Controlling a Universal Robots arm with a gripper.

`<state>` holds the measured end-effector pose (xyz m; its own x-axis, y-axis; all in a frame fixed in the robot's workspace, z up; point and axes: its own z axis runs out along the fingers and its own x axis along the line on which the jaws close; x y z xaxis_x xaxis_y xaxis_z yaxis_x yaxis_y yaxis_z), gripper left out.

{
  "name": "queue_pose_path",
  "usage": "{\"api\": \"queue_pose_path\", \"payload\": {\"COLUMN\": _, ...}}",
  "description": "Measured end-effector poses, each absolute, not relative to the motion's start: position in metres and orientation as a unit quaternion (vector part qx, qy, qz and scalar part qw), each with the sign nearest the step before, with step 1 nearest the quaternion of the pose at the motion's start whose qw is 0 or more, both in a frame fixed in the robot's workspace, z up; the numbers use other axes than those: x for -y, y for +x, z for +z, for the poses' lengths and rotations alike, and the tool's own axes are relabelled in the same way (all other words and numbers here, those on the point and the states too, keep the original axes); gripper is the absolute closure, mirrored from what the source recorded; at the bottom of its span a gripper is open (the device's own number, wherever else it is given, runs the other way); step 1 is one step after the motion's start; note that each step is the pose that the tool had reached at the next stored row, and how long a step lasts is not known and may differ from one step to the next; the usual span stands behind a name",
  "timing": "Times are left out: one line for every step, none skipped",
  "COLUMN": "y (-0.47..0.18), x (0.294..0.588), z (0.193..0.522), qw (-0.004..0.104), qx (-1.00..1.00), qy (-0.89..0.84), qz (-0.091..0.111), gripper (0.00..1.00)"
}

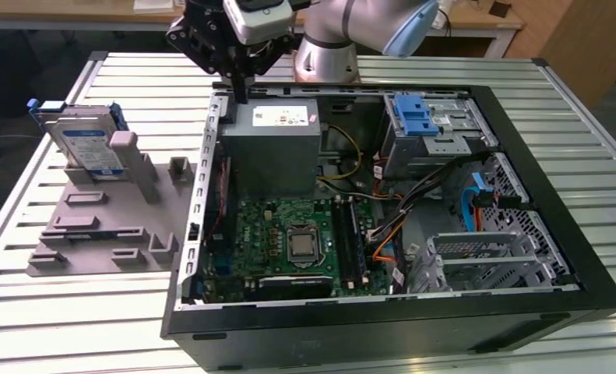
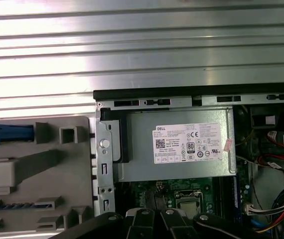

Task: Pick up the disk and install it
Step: 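Reach for the disk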

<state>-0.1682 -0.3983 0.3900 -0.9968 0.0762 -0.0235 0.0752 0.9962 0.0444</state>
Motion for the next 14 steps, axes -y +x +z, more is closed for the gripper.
{"api": "queue_pose_path", "payload": {"y": -0.169, "x": 0.398, "z": 0.39, "qw": 0.013, "qx": -0.999, "qy": 0.038, "qz": 0.022, "gripper": 0.89}}
{"api": "queue_pose_path", "payload": {"y": -0.17, "x": 0.398, "z": 0.39, "qw": 0.013, "qx": -0.999, "qy": 0.038, "qz": 0.022, "gripper": 0.89}}
{"api": "queue_pose_path", "payload": {"y": -0.17, "x": 0.398, "z": 0.39, "qw": 0.013, "qx": -0.999, "qy": 0.038, "qz": 0.022, "gripper": 0.89}}
{"api": "queue_pose_path", "payload": {"y": -0.171, "x": 0.398, "z": 0.39, "qw": 0.013, "qx": -0.999, "qy": 0.038, "qz": 0.022, "gripper": 0.89}}
{"api": "queue_pose_path", "payload": {"y": -0.172, "x": 0.398, "z": 0.39, "qw": 0.013, "qx": -0.999, "qy": 0.038, "qz": 0.022, "gripper": 0.89}}
{"api": "queue_pose_path", "payload": {"y": -0.173, "x": 0.398, "z": 0.39, "qw": 0.013, "qx": -0.999, "qy": 0.038, "qz": 0.022, "gripper": 0.89}}
{"api": "queue_pose_path", "payload": {"y": -0.173, "x": 0.398, "z": 0.39, "qw": 0.013, "qx": -0.999, "qy": 0.038, "qz": 0.022, "gripper": 0.89}}
{"api": "queue_pose_path", "payload": {"y": -0.174, "x": 0.398, "z": 0.39, "qw": 0.013, "qx": -0.999, "qy": 0.038, "qz": 0.022, "gripper": 0.89}}
{"api": "queue_pose_path", "payload": {"y": -0.175, "x": 0.398, "z": 0.39, "qw": 0.013, "qx": -0.999, "qy": 0.038, "qz": 0.022, "gripper": 0.89}}
{"api": "queue_pose_path", "payload": {"y": -0.176, "x": 0.398, "z": 0.389, "qw": 0.013, "qx": -0.999, "qy": 0.038, "qz": 0.022, "gripper": 0.89}}
{"api": "queue_pose_path", "payload": {"y": -0.177, "x": 0.398, "z": 0.389, "qw": 0.013, "qx": -0.999, "qy": 0.038, "qz": 0.022, "gripper": 0.89}}
{"api": "queue_pose_path", "payload": {"y": -0.177, "x": 0.398, "z": 0.389, "qw": 0.013, "qx": -0.999, "qy": 0.038, "qz": 0.022, "gripper": 0.89}}
{"api": "queue_pose_path", "payload": {"y": -0.178, "x": 0.398, "z": 0.389, "qw": 0.013, "qx": -0.999, "qy": 0.038, "qz": 0.022, "gripper": 0.89}}
{"api": "queue_pose_path", "payload": {"y": -0.179, "x": 0.398, "z": 0.389, "qw": 0.013, "qx": -0.999, "qy": 0.038, "qz": 0.022, "gripper": 0.89}}
